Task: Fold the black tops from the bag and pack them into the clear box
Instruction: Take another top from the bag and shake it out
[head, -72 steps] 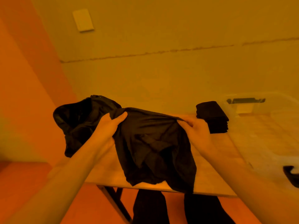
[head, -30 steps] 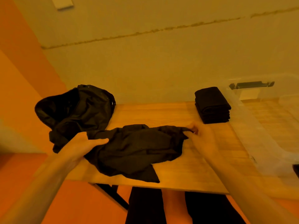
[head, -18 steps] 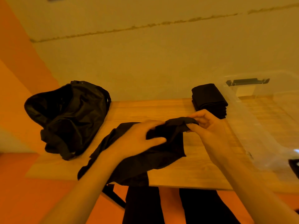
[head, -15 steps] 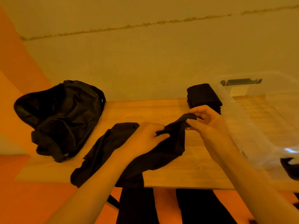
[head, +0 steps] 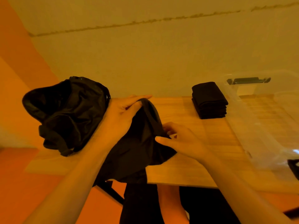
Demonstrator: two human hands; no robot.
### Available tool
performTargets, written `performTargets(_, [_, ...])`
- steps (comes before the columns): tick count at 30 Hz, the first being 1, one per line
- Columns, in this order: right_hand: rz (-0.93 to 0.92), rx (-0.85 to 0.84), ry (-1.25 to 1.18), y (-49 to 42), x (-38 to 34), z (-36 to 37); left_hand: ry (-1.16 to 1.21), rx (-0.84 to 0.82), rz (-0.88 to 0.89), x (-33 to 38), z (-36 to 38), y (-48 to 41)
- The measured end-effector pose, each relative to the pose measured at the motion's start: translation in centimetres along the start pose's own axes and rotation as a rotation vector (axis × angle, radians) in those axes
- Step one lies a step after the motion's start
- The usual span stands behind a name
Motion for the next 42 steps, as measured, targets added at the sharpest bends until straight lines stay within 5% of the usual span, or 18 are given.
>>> performTargets(3, [-0.028,0.071,0.094,-1.3,0.7,1.1,0.184,0.08,-0.034,-0.7,-1.9,1.9])
performTargets(8, [-0.172,-0.015,-0.15,0.9,-0.6,1.7,0.673,0.199,-0.22,-3.7,-3.1,4.1])
performTargets(13, [-0.293,-0.274,0.041,3.3,-3.1,4.5,1.115,0.082,-0.422,-4.6,1.0,4.4])
performTargets(15, [-0.24,-0.128,-0.046,3.1,-2.4,2.4,1.263,0.068,-0.398,-4.0,0.7,4.7])
performTargets(18, [-0.019,0.21,-0.017,1.5,-1.0,-0.5,1.151,-0.023,-0.354,-2.5,-0.7,4.5])
performTargets(21, [0.139,0.054,0.013,-1.3,-1.2,3.1,0.982,-0.096,-0.274,-0.2,-1.5,3.9])
performTargets(25, [0.028,0.206,-0.116,-2.5,-1.0,3.2,0.78,0.075,-0.267,1.1,-5.5,4.4])
performTargets(31, [0.122,0.367,0.296,-0.6,0.3,-3.1,-0.302,0.188,-0.451,0.3,-11.2,7.3])
performTargets(34, [0.022,0.161,0.128,-0.3,-1.0,-3.1,-0.235,0.291,-0.406,0.3,-10.5,7.9])
performTargets(37, [-0.033,-0.062,0.031,1.2,-2.5,-3.5,0.179,0.376,-0.41,-0.3,-10.8,7.9])
performTargets(42, [-0.15,0.015,0.036,2.5,-5.5,-8.2,0.179,0.344,-0.306,0.8,-12.7,7.0])
Point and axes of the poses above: each hand's wrist, its own y-axis away from the middle knuckle, its own z-axis out of the palm, x = y × z, the point moved 8 cm from there along -y, towards the middle knuckle, and after that the axes turned 11 degrees about -x, right-handed, at the moved point
